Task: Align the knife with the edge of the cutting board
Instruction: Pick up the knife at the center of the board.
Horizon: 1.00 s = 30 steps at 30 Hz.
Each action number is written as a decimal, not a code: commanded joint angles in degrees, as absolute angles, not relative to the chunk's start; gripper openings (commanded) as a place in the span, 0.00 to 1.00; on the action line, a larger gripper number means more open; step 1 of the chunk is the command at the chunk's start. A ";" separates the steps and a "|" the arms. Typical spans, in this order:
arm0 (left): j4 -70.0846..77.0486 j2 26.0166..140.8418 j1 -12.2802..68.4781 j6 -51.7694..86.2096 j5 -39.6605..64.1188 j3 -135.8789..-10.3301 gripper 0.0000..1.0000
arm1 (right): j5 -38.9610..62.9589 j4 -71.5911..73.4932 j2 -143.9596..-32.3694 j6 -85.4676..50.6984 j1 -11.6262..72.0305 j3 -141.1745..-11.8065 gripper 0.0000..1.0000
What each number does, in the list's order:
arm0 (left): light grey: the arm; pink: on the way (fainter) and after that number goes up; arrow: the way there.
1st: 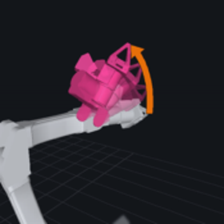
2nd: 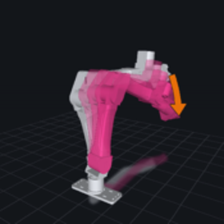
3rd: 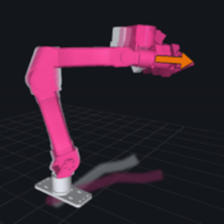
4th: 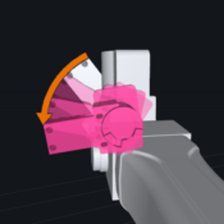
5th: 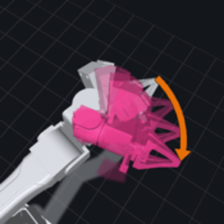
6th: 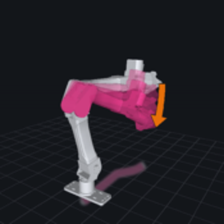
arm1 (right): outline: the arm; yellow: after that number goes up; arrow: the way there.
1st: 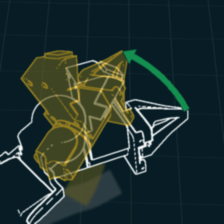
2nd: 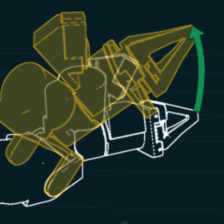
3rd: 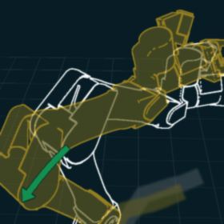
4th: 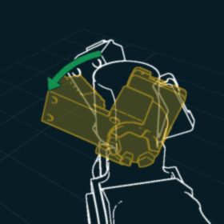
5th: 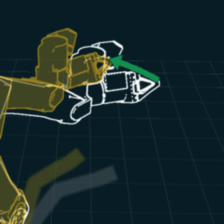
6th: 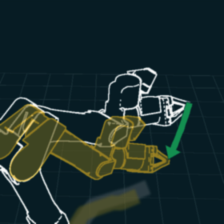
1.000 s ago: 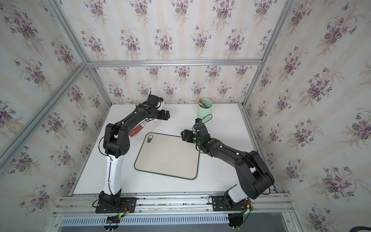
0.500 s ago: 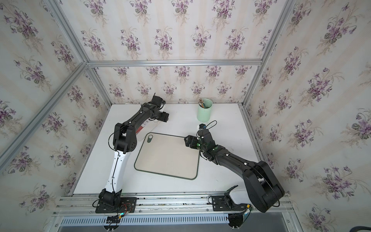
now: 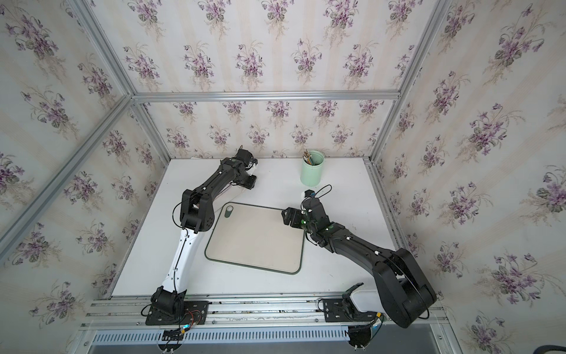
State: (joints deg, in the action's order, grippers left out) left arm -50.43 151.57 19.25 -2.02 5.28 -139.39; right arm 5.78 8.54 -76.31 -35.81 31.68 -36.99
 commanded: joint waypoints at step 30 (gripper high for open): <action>-17.63 119.13 33.95 -43.48 22.46 -89.82 0.00 | 3.77 5.16 -71.53 -35.49 22.25 -34.29 0.90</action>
State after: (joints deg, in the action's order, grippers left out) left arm -25.45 124.99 32.51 -37.43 15.92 -95.57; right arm 3.70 6.02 -73.01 -34.63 24.38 -34.81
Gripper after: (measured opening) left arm 0.253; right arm 0.899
